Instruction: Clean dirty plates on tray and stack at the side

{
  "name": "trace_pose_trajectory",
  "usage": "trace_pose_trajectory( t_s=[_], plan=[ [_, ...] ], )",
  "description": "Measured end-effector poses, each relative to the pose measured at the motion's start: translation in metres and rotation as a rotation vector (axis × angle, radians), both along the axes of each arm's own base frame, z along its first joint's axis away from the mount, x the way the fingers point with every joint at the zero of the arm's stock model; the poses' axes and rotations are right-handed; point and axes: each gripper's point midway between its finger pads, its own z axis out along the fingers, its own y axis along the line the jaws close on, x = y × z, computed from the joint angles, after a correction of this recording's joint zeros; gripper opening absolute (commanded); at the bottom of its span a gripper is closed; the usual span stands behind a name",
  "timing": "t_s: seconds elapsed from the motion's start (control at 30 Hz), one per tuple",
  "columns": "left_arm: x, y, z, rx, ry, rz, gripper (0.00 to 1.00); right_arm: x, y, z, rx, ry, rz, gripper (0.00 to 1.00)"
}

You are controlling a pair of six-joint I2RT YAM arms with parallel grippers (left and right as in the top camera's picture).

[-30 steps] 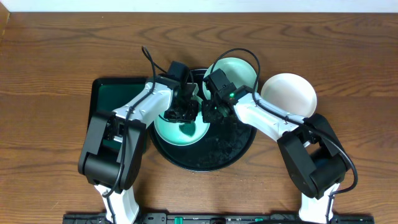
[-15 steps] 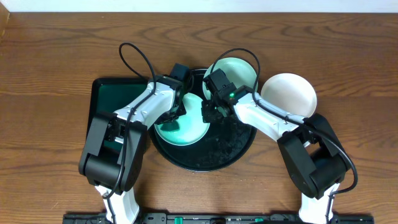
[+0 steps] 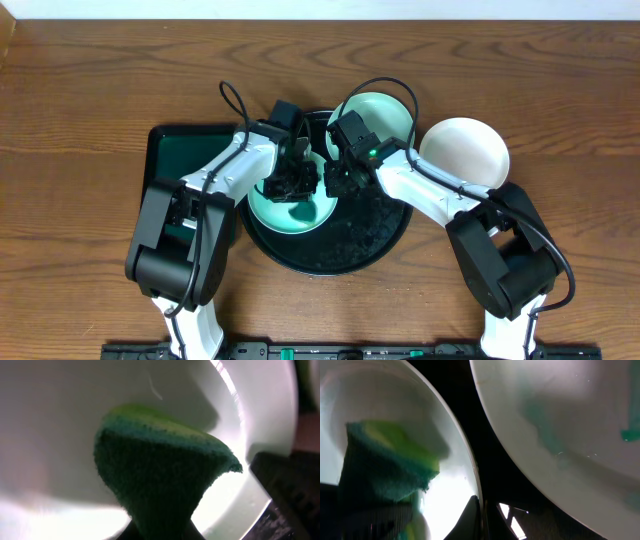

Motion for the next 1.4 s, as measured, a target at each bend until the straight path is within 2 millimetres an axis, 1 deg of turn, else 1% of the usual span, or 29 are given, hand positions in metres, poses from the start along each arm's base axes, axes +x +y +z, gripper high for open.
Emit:
trace_pose_trajectory(
  t_s=[0.07,0.13,0.2,0.23,0.27,0.3,0.37,0.4,0.47,0.5,0.57,0.67,0.7,0.8,0.83,0.9,0.97,1.0,1.1,1.13,1.17,1.33,1.4],
  plan=[
    [0.01,0.005,-0.002,0.037,-0.041,0.026,0.07,0.0,0.0,0.0,0.0,0.0,0.0,0.01],
    [0.025,0.015,-0.002,0.099,-0.097,0.078,0.07,0.0,0.0,0.0,0.0,0.0,0.0,0.01],
    [0.036,0.032,-0.002,0.185,-0.139,0.155,0.07,0.0,0.0,0.0,0.001,0.0,0.0,0.01],
    [0.041,0.043,-0.002,0.241,-0.158,0.202,0.07,0.0,0.0,0.0,0.001,0.0,0.0,0.01],
    [0.043,0.051,-0.002,0.277,-0.168,0.236,0.07,0.0,0.0,0.0,0.001,0.0,0.0,0.01],
    [0.044,0.059,-0.002,0.319,-0.173,0.278,0.07,0.0,0.0,0.0,0.001,0.0,0.0,0.01],
    [0.039,0.067,-0.002,0.364,-0.158,0.326,0.07,0.0,0.0,0.0,0.001,0.0,0.0,0.01],
    [0.036,0.07,-0.002,0.377,-0.142,0.342,0.07,0.0,0.0,0.0,0.001,0.0,0.0,0.01],
    [0.022,0.075,-0.003,0.403,-0.085,0.341,0.07,0.0,0.0,0.0,0.001,0.0,0.0,0.01],
    [0.016,0.075,-0.003,0.406,-0.064,0.336,0.07,0.0,0.0,0.0,0.001,0.0,0.0,0.01],
    [0.007,0.069,-0.004,0.378,-0.021,0.302,0.07,0.0,0.0,0.0,0.001,0.0,0.0,0.01],
    [-0.003,0.048,-0.004,0.268,0.029,0.202,0.07,0.0,0.0,0.0,0.001,0.0,0.0,0.01],
    [-0.005,0.036,-0.004,0.213,0.036,0.161,0.07,0.0,0.0,0.0,0.001,0.0,0.0,0.01],
    [-0.004,0.012,-0.002,0.108,0.019,0.087,0.07,0.0,0.0,0.0,0.001,0.0,0.0,0.01],
    [-0.003,0.009,-0.002,0.093,0.014,0.082,0.07,0.0,0.0,0.0,0.001,0.0,0.0,0.01],
    [-0.002,0.01,-0.002,0.095,0.014,0.101,0.07,0.0,0.0,0.0,0.001,0.0,0.0,0.01],
    [0.004,0.018,-0.003,0.129,0.001,0.156,0.07,0.0,0.0,0.0,0.001,0.0,0.0,0.01],
    [0.009,0.024,-0.003,0.155,-0.018,0.19,0.07,0.0,0.0,0.0,0.001,0.0,0.0,0.01],
    [0.032,0.054,-0.004,0.266,-0.105,0.313,0.07,0.0,0.0,0.0,0.001,0.0,0.0,0.01],
    [0.037,0.068,-0.003,0.307,-0.122,0.36,0.07,0.0,0.0,0.0,0.001,0.0,0.0,0.01],
    [0.038,0.075,-0.003,0.327,-0.119,0.382,0.07,0.0,0.0,0.0,0.001,0.0,0.0,0.01],
    [0.032,0.091,0.005,0.389,-0.088,0.414,0.07,0.0,0.0,0.0,0.001,0.0,0.0,0.01],
    [0.034,0.096,0.017,0.38,-0.108,0.409,0.07,0.0,0.0,0.0,0.001,0.0,0.0,0.01]
  ],
)
